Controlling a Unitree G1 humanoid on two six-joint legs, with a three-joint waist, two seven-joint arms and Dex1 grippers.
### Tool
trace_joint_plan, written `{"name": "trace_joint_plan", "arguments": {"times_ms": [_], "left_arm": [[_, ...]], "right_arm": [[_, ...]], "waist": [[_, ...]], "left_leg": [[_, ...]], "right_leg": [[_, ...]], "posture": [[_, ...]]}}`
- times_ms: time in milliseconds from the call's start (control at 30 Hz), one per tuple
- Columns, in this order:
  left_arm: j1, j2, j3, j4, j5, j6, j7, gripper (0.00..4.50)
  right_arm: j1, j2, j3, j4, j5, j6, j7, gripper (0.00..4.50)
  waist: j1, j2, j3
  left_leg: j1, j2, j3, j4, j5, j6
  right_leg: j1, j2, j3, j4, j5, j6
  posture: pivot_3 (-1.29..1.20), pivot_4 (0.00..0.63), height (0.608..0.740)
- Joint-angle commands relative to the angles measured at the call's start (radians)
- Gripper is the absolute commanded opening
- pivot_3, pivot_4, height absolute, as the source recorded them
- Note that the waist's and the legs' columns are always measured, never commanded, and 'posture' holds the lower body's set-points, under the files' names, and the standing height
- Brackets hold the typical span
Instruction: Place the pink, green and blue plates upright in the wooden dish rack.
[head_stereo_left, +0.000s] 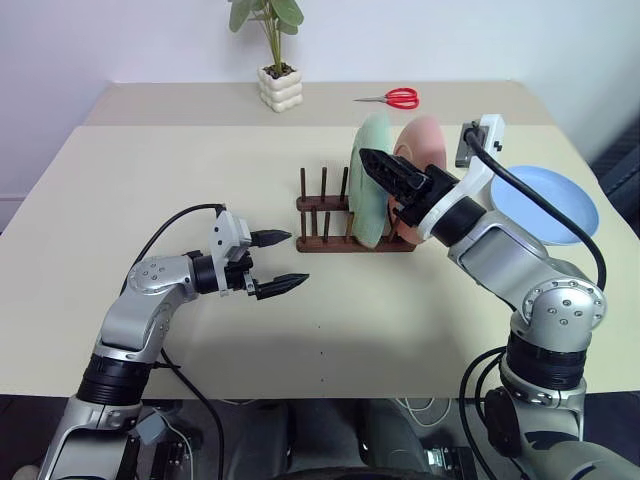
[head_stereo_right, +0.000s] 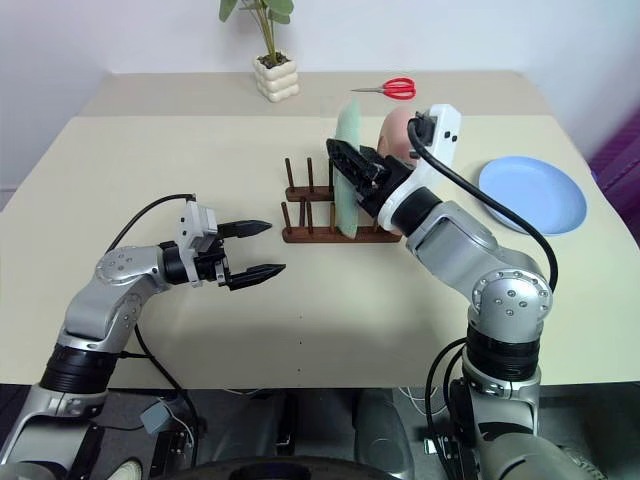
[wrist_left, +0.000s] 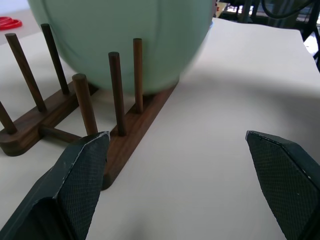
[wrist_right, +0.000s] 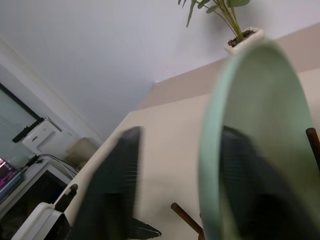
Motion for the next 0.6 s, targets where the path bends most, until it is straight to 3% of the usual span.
{"name": "trace_joint_plan", "arguments": {"times_ms": [33, 233, 600], "left_arm": [[-0.002, 0.002, 0.010, -0.014, -0.006, -0.016, -0.004, 4.50], [-0.001, 0.000, 0.008, -0.014, -0.006, -0.017, -0.004, 4.50], [-0.003, -0.004, 0.003, -0.017, -0.007, -0.012, -0.003, 4.50]], "right_arm": [[-0.012, -0.011, 0.000, -0.019, 0.022, -0.018, -0.001, 4.47], [-0.036, -0.065, 0.019, -0.041, -0.020, -0.007, 0.029, 4.47], [-0.135, -0.290, -0.022, -0.130, -0.062, -0.015, 0.158, 4.47]], "waist": [[0.000, 0.000, 0.000], [0.000, 0.000, 0.000], [0.002, 0.000, 0.000]], "left_leg": [[0.000, 0.000, 0.000, 0.000, 0.000, 0.000], [0.000, 0.000, 0.000, 0.000, 0.000, 0.000], [0.000, 0.000, 0.000, 0.000, 0.000, 0.000]], "right_leg": [[0.000, 0.000, 0.000, 0.000, 0.000, 0.000], [0.000, 0.000, 0.000, 0.000, 0.000, 0.000], [0.000, 0.000, 0.000, -0.001, 0.000, 0.000]], "posture": [[0.00, 0.150, 0.740], [0.00, 0.150, 0.740], [0.00, 0.150, 0.740]]}}
